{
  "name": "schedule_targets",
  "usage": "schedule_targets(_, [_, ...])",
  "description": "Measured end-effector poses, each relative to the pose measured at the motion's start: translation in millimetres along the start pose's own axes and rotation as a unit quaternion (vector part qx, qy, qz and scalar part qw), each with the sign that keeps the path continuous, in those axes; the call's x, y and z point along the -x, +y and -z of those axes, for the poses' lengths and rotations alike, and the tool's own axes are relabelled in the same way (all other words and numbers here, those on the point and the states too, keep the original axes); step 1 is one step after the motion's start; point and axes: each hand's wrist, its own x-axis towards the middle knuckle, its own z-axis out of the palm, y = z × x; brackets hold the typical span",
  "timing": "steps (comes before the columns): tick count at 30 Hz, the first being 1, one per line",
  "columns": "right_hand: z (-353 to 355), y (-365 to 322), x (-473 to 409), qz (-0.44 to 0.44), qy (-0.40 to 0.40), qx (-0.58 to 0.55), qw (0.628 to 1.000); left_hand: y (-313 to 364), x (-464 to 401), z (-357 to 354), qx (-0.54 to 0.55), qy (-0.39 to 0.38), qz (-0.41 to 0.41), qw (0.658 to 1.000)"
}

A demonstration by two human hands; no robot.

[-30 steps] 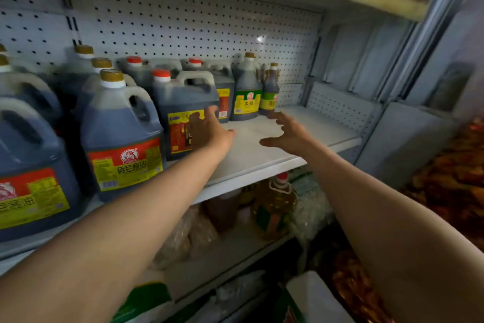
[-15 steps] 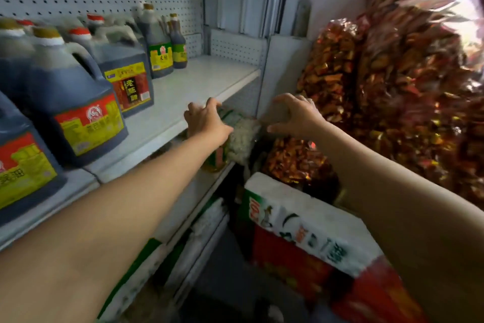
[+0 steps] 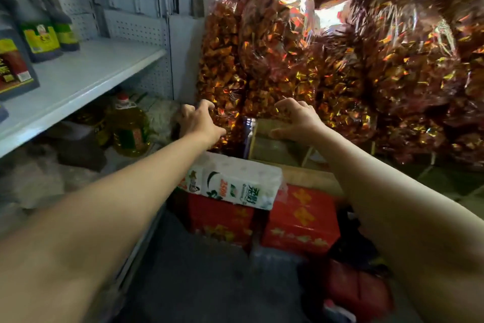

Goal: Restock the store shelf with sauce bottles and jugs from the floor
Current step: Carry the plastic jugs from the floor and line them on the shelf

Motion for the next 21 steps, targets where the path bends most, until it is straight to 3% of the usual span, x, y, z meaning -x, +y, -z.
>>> schedule_targets(10, [65.9, 182.2, 140.9, -0.039, -0.002, -0.024, 0.999, 127.1, 151.2, -111.2, 0.020, -0.046, -0.008, 0.999])
schedule_targets(21, [21.2, 333.9, 264.6, -0.152, -0.077, -0.058, 0.984, 163.9, 266.9, -240.6, -0.048, -0.174, 0.012, 0.984])
